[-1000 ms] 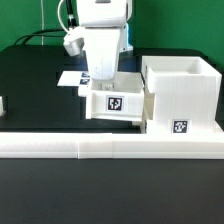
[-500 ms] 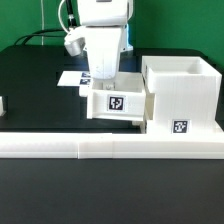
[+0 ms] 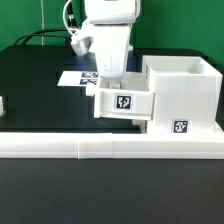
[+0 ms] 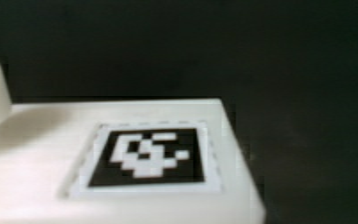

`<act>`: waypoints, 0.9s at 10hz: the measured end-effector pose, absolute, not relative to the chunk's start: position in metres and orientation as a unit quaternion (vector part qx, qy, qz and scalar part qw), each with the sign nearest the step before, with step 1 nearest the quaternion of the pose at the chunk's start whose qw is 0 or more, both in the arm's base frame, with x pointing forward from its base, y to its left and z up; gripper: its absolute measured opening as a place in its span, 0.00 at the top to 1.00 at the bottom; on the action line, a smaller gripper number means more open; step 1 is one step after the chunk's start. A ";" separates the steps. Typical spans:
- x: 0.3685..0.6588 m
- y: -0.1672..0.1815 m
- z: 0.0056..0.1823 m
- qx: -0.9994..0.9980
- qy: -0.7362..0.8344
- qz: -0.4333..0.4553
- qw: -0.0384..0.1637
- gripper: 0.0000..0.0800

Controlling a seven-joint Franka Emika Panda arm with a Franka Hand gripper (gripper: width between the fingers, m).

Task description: Assemble drawer

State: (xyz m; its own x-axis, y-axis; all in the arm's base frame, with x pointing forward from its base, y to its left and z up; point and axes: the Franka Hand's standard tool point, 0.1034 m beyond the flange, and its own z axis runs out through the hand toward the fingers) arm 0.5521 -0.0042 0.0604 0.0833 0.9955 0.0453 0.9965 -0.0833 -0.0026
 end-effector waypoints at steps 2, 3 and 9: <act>0.551 -0.005 0.059 -0.736 -0.676 -0.015 0.018 0.95; 0.551 -0.005 0.058 -0.736 -0.676 -0.015 0.018 0.95; 0.549 -0.003 0.056 -0.724 -0.689 -0.014 0.019 0.95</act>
Offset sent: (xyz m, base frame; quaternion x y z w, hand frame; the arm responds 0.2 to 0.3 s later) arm 0.0000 0.0000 0.0000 0.0000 0.0000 0.0000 1.0000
